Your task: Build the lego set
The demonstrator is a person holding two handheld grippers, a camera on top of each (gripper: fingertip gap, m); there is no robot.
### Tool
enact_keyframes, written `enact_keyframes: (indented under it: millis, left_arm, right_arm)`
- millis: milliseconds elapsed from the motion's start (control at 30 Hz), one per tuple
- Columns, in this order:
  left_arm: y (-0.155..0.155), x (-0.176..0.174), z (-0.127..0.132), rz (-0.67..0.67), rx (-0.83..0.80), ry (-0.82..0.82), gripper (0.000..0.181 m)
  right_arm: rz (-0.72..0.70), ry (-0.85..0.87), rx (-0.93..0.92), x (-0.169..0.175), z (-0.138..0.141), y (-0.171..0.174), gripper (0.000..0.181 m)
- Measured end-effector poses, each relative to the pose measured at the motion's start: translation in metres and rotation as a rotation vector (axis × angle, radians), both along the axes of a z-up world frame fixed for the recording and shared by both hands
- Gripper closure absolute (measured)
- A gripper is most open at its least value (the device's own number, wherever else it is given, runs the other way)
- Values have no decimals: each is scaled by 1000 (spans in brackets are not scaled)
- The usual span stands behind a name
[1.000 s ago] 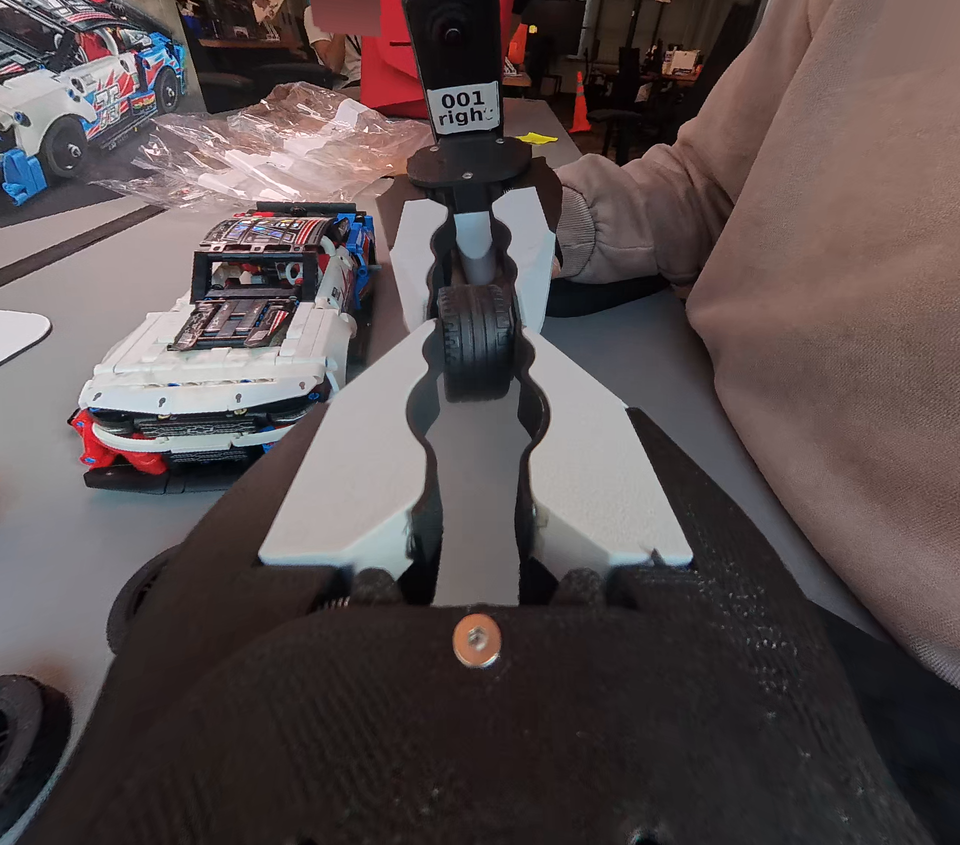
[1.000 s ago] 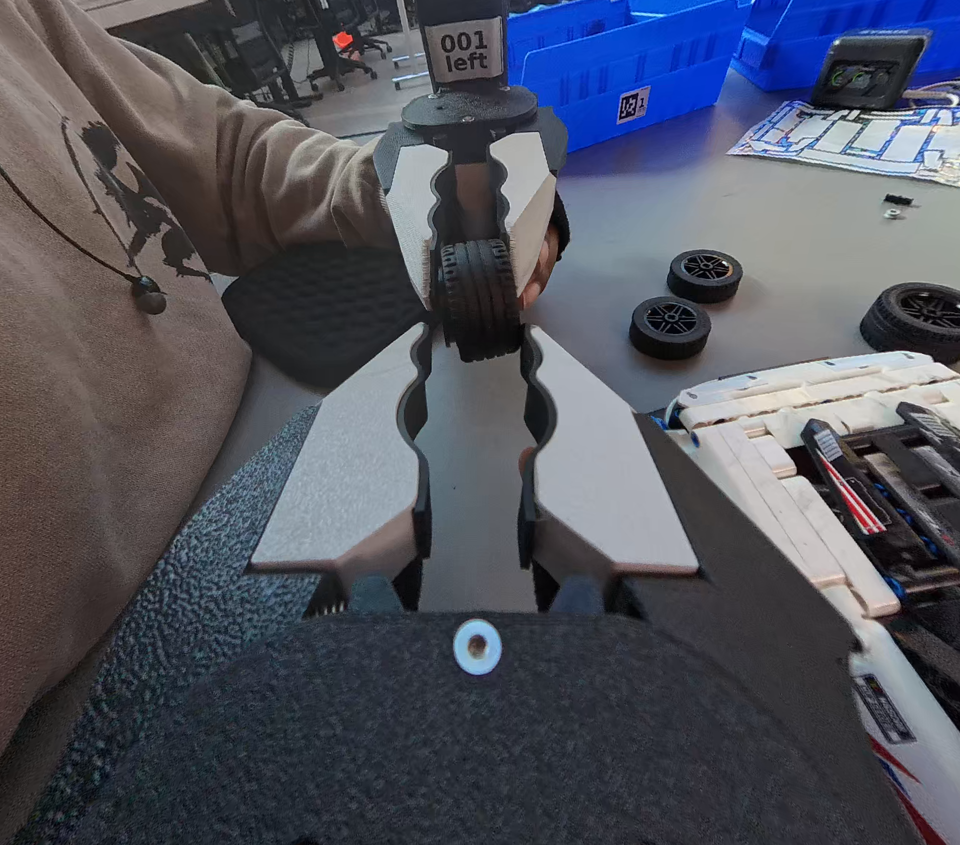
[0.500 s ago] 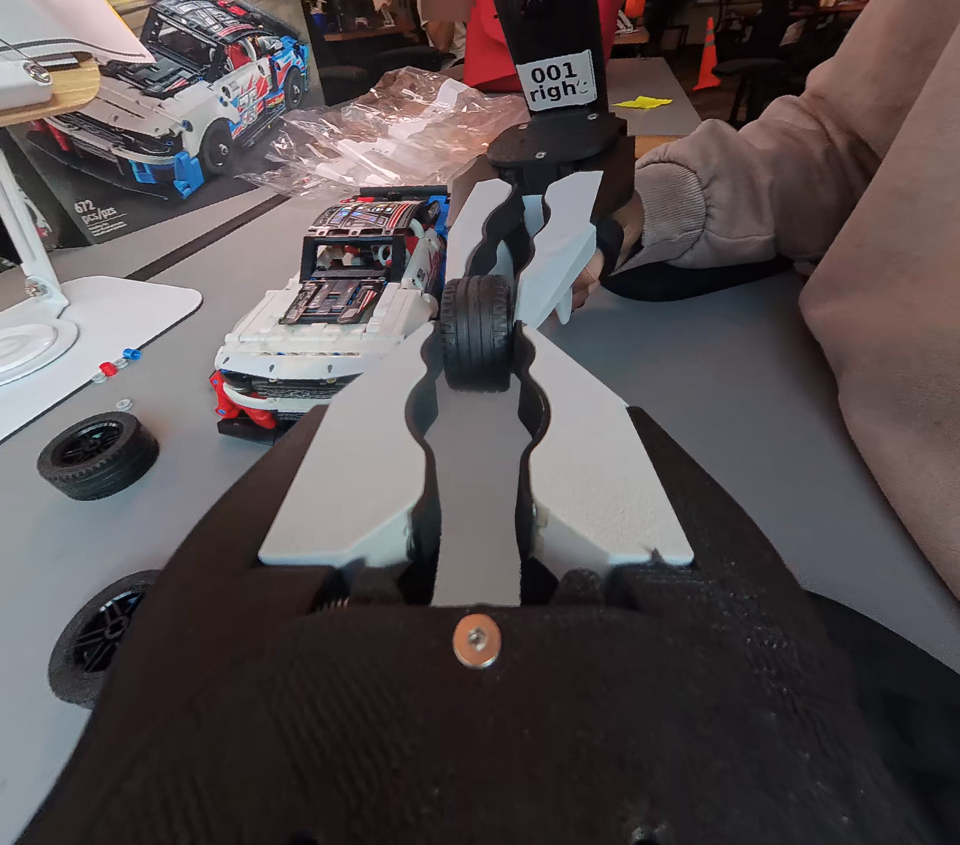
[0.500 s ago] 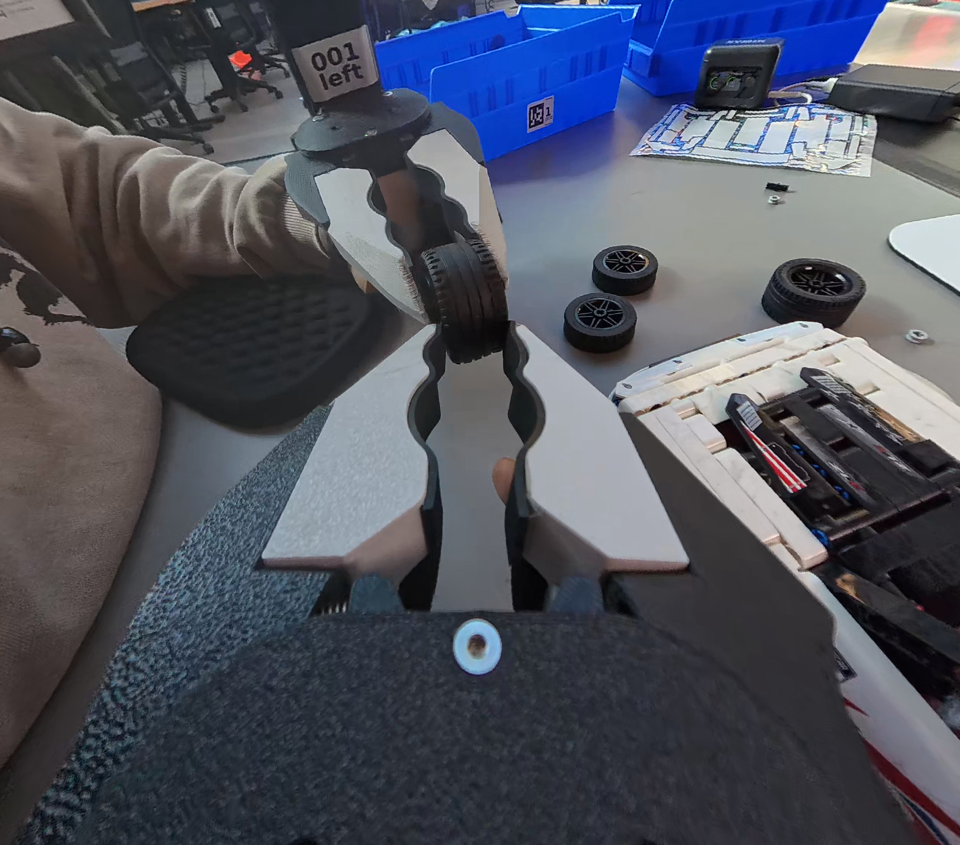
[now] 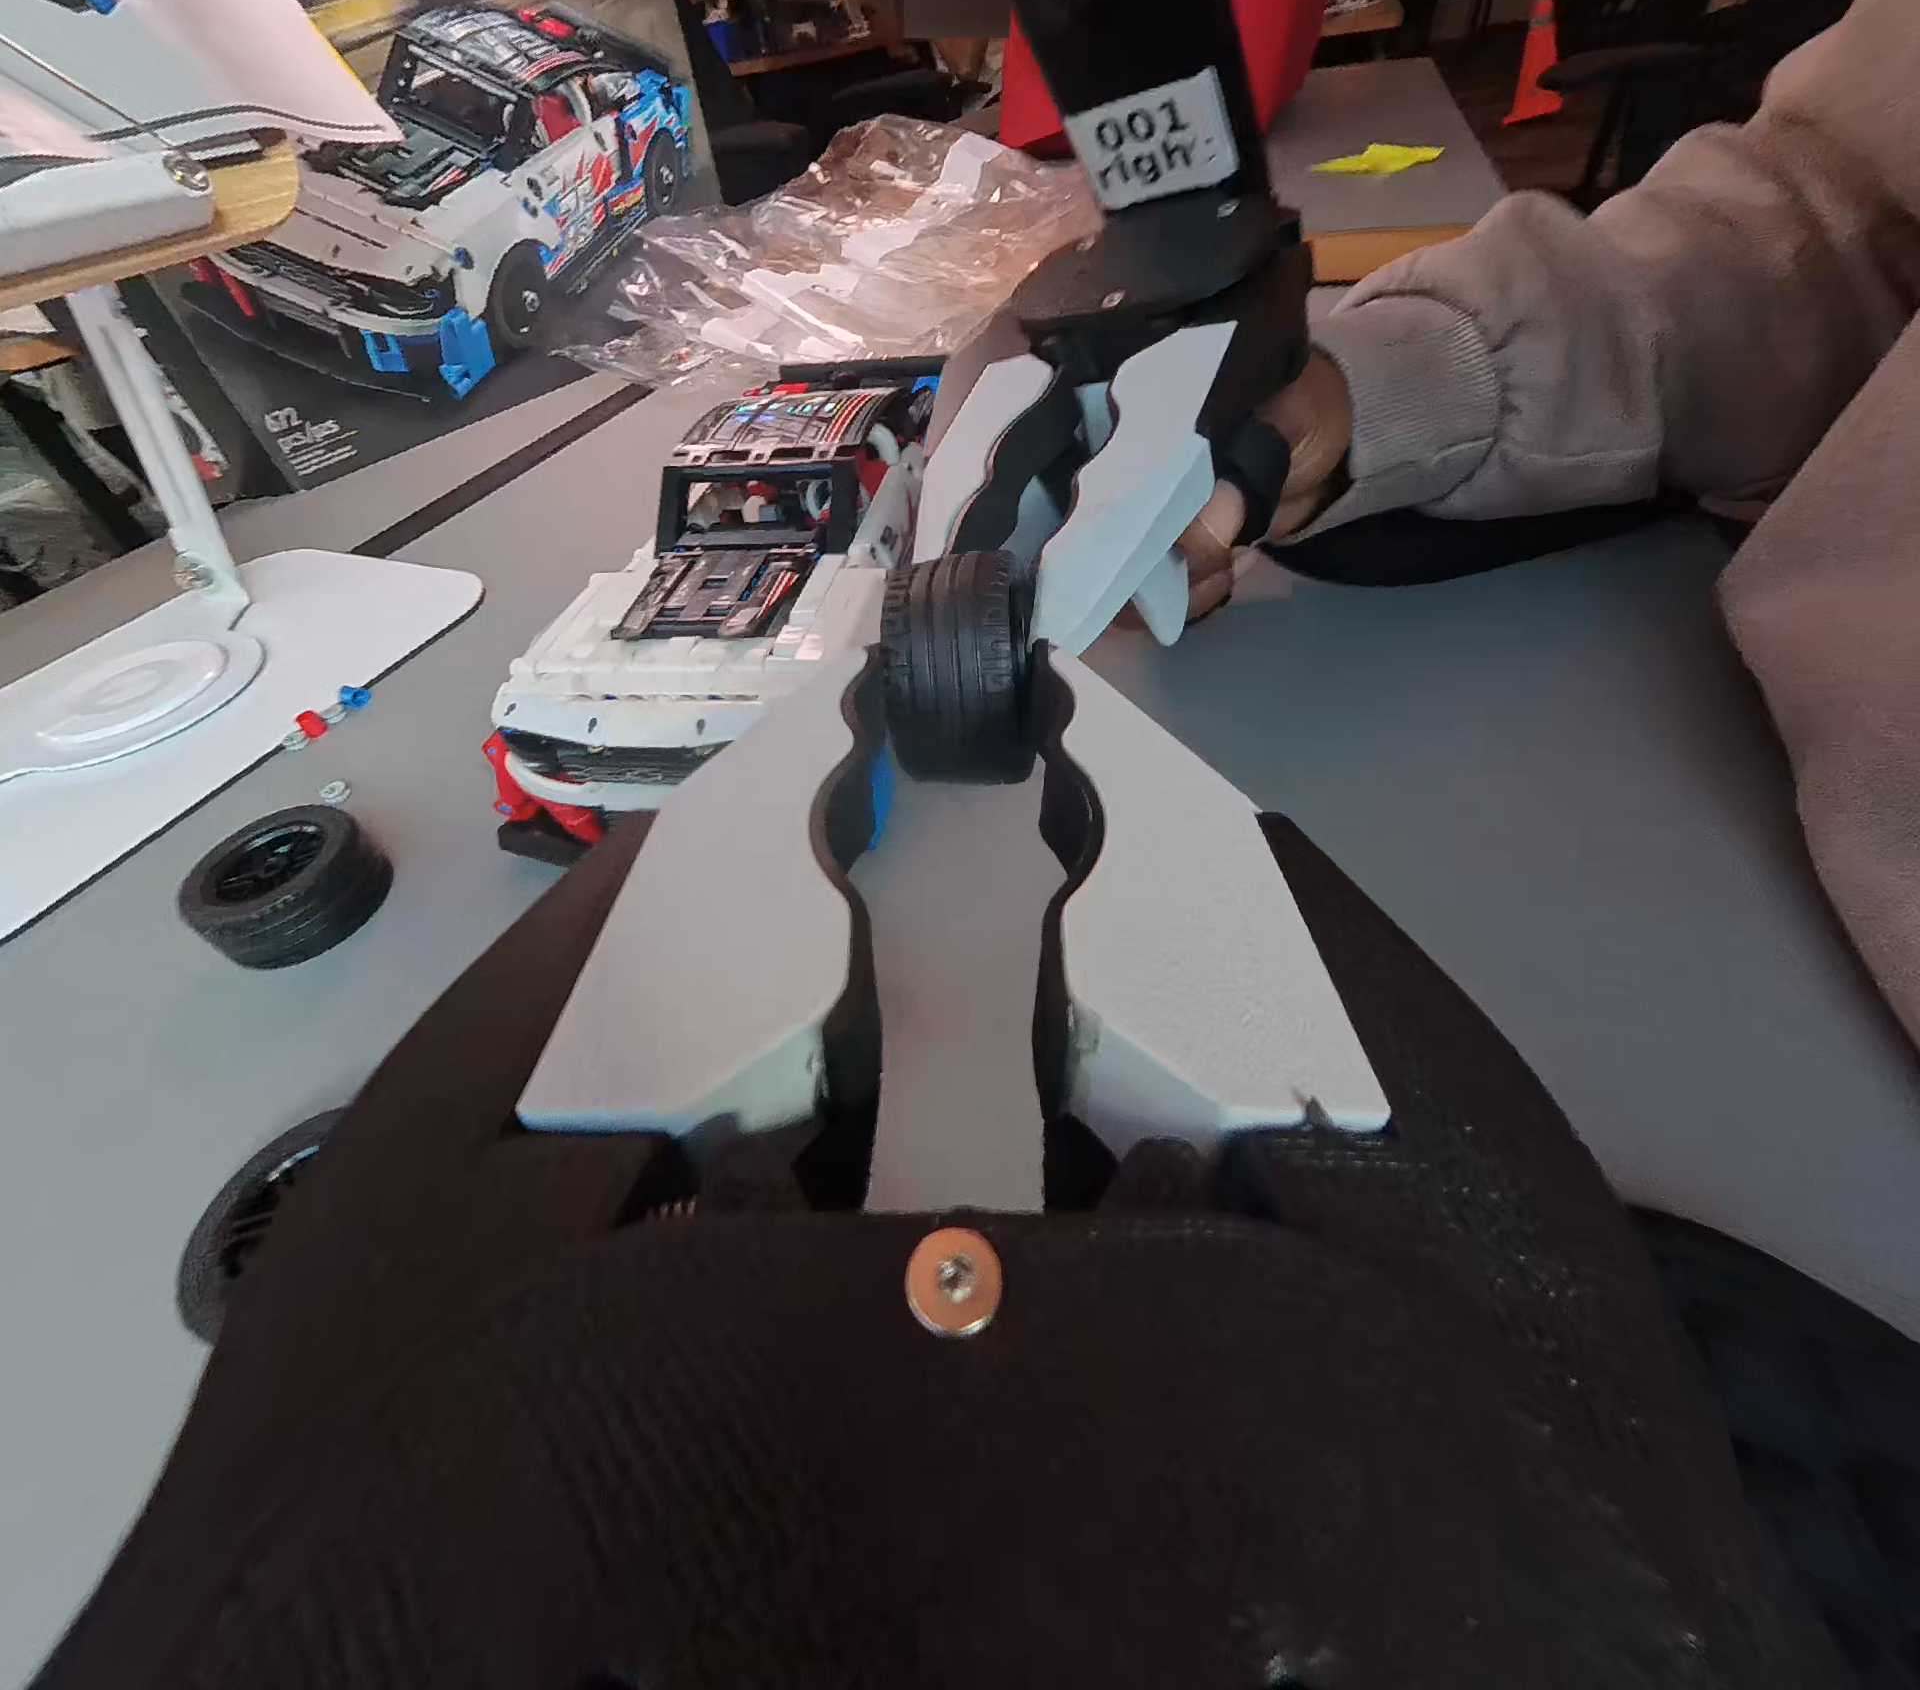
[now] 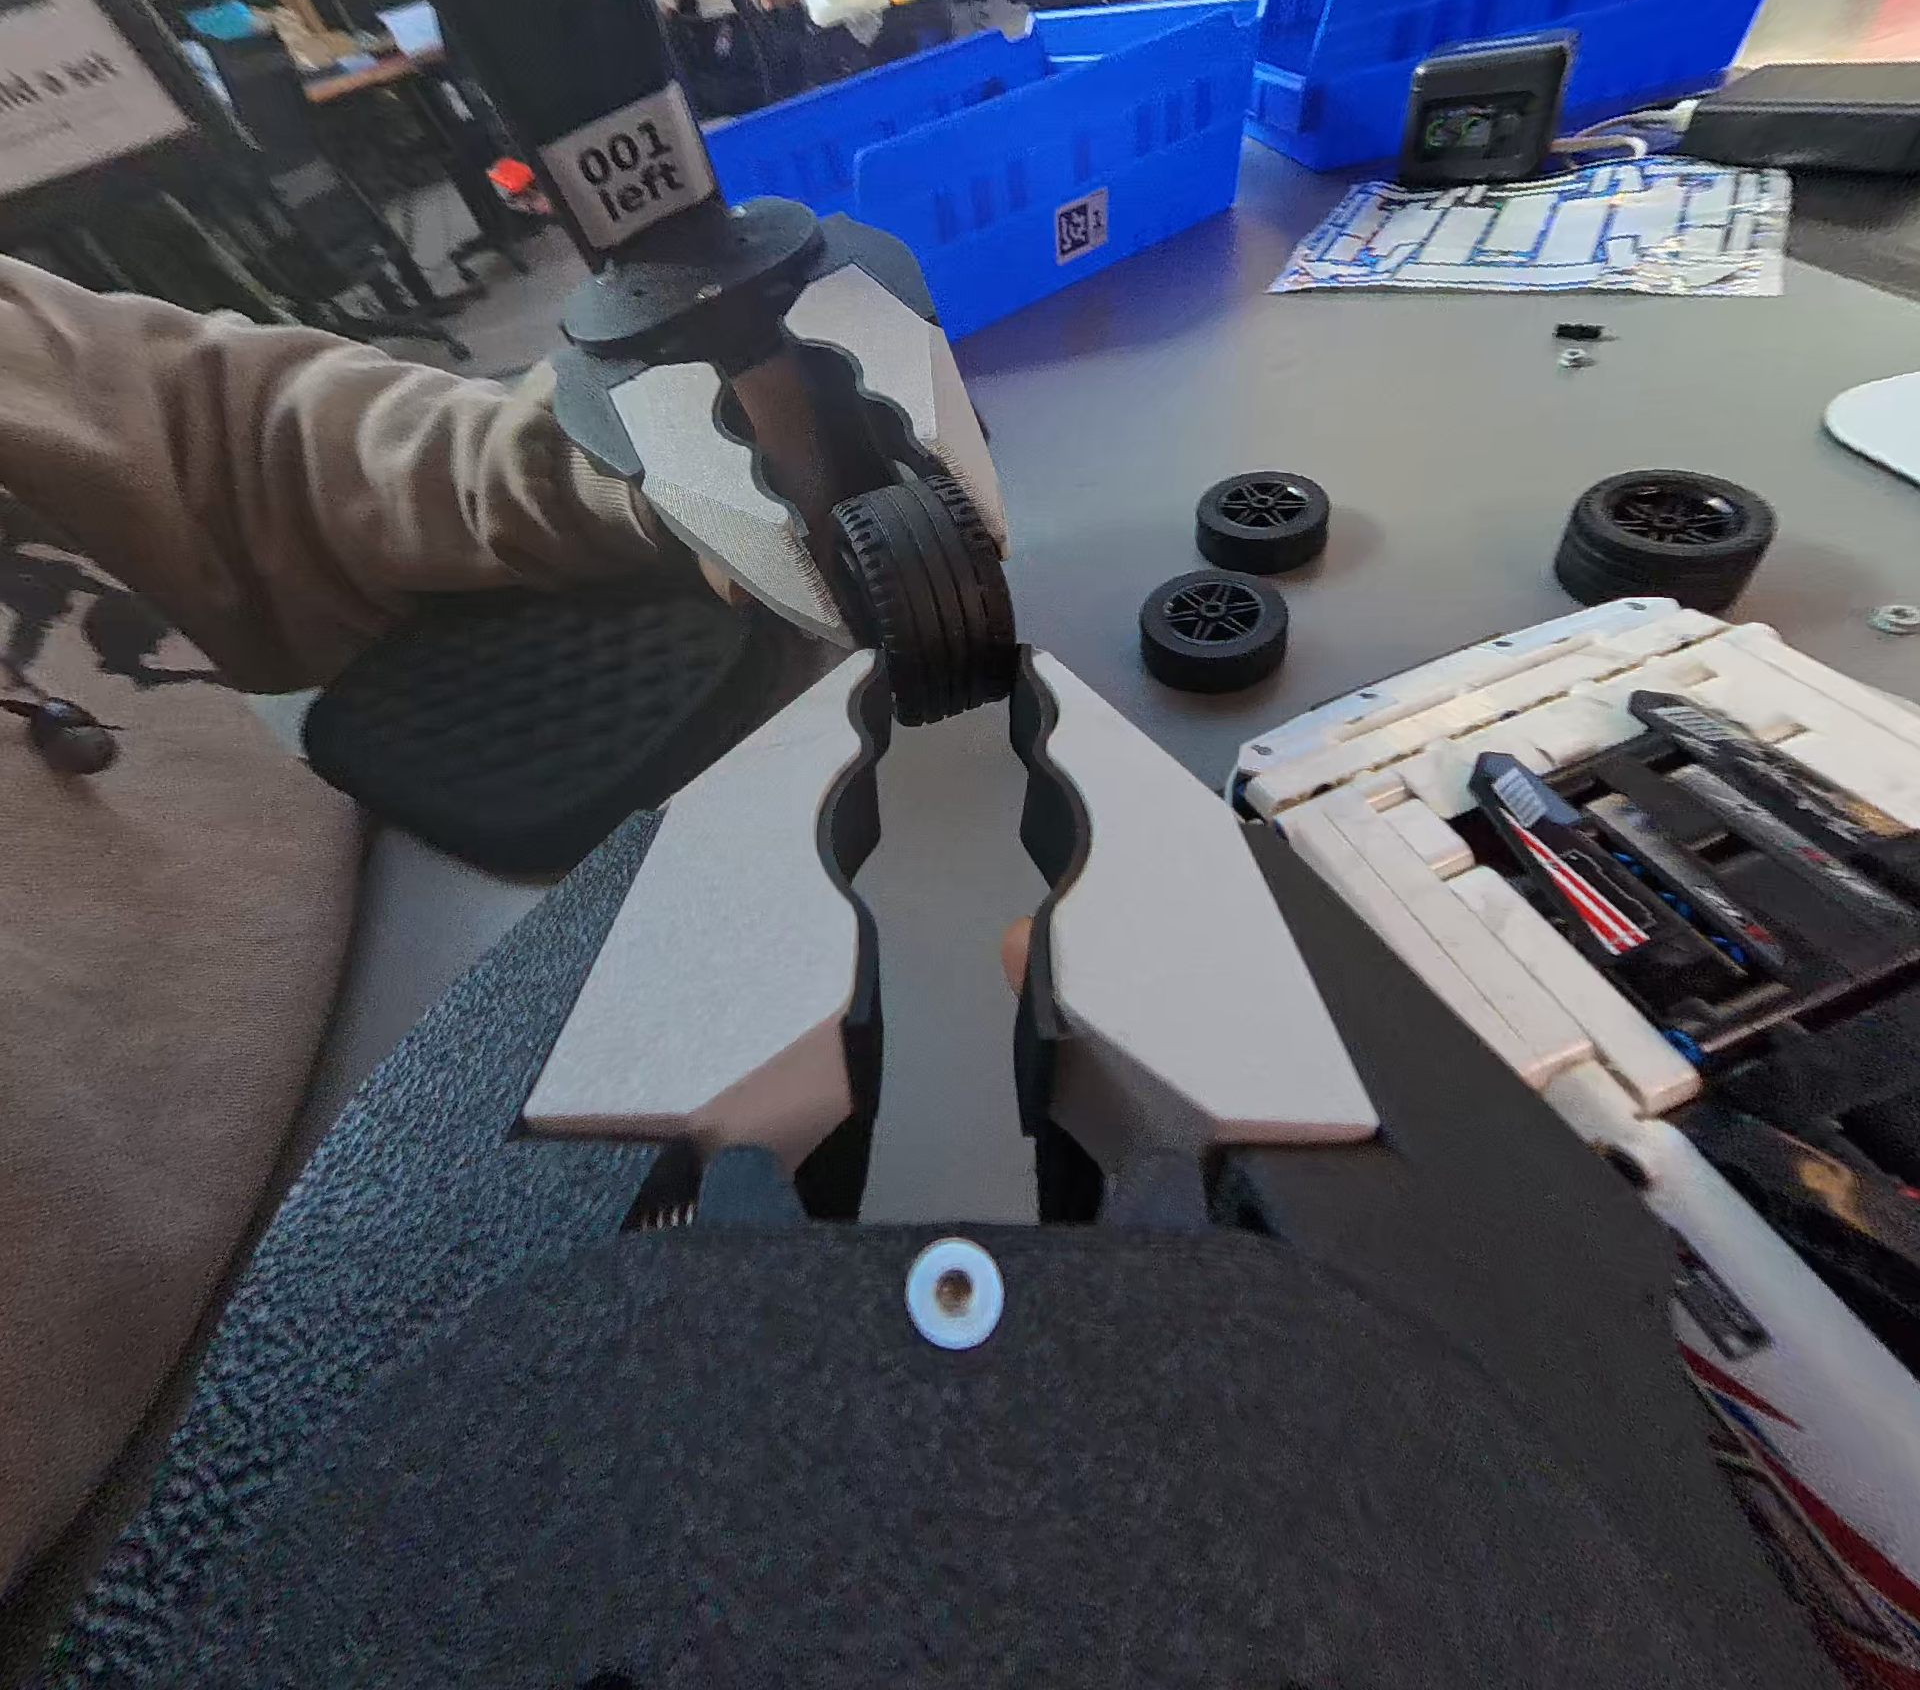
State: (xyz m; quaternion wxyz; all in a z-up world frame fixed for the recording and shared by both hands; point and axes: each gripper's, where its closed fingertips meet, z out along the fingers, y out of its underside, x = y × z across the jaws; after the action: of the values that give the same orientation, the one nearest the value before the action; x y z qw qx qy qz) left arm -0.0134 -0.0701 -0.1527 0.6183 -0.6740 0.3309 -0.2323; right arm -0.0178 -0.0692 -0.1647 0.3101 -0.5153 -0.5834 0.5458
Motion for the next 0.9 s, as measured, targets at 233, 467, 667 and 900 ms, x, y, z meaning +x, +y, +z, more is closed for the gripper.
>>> enact_keyframes:
  millis: [233,467,667,900]
  left_arm:
    - [-11,-1,21,-135,-54,-254,156]
    - [-10,-3,22,-120,-38,-252,156]
    - [-8,-3,19,-112,-48,-242,157]
    - [-16,7,21,-177,-36,-235,157]
  right_arm:
    - [84,66,-114,3,9,-13,154]
    - [71,80,-79,3,13,-14,177]
    - [66,57,-58,5,9,-12,181]
    - [101,33,-50,2,4,-23,167]
